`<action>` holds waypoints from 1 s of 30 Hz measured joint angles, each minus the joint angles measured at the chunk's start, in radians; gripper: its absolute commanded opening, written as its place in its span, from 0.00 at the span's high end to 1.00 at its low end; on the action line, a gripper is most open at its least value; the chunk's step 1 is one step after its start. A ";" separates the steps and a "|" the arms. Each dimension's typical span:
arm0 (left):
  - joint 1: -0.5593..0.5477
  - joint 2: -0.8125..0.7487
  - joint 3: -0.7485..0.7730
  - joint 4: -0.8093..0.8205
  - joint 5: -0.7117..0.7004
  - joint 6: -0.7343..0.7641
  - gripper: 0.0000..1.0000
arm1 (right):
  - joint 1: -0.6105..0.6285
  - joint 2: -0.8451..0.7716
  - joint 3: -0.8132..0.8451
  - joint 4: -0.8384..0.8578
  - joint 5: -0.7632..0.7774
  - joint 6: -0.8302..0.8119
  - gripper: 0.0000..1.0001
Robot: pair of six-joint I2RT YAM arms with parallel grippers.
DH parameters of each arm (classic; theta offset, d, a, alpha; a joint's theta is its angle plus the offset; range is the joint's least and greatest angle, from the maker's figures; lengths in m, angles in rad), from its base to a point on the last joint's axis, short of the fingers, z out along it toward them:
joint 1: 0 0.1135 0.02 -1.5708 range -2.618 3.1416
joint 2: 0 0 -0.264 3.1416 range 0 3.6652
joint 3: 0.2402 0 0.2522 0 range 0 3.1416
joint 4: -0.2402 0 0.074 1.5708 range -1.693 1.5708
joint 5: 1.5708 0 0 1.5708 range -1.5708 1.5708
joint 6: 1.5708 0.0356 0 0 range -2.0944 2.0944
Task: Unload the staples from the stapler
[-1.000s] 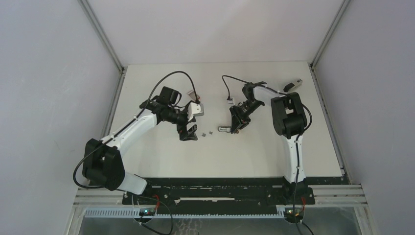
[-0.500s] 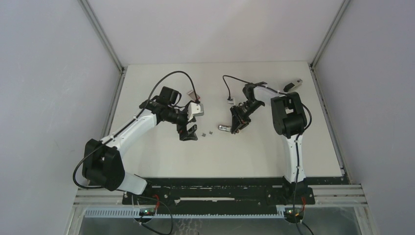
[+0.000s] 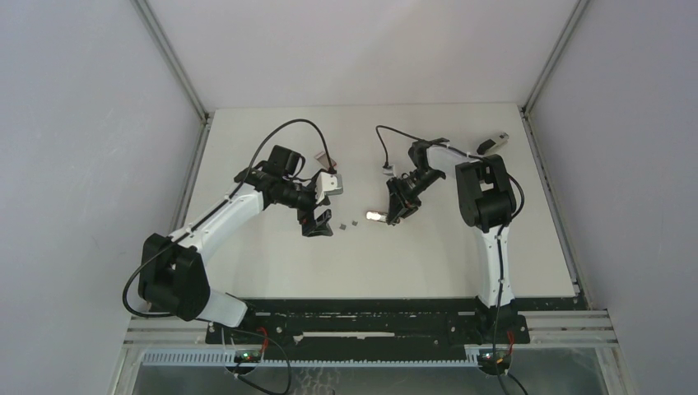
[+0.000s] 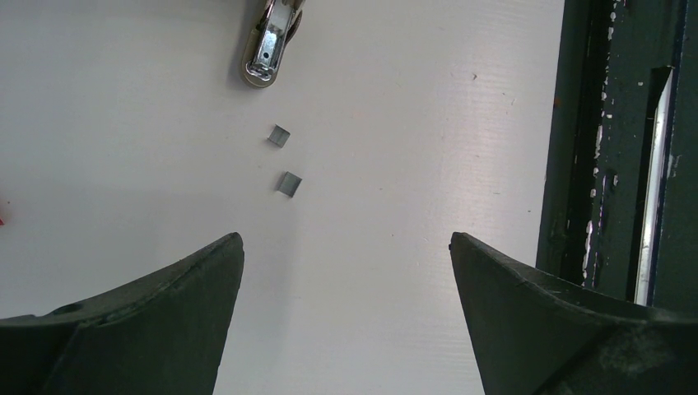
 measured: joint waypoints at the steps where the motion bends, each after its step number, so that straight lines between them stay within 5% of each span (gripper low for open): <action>1: 0.000 0.000 0.000 0.000 0.000 0.000 0.00 | -0.001 0.001 0.000 0.000 -0.003 0.002 0.72; 30: 0.000 0.000 0.000 0.012 0.015 -0.015 0.00 | -0.029 0.016 0.063 -0.033 0.010 0.012 0.49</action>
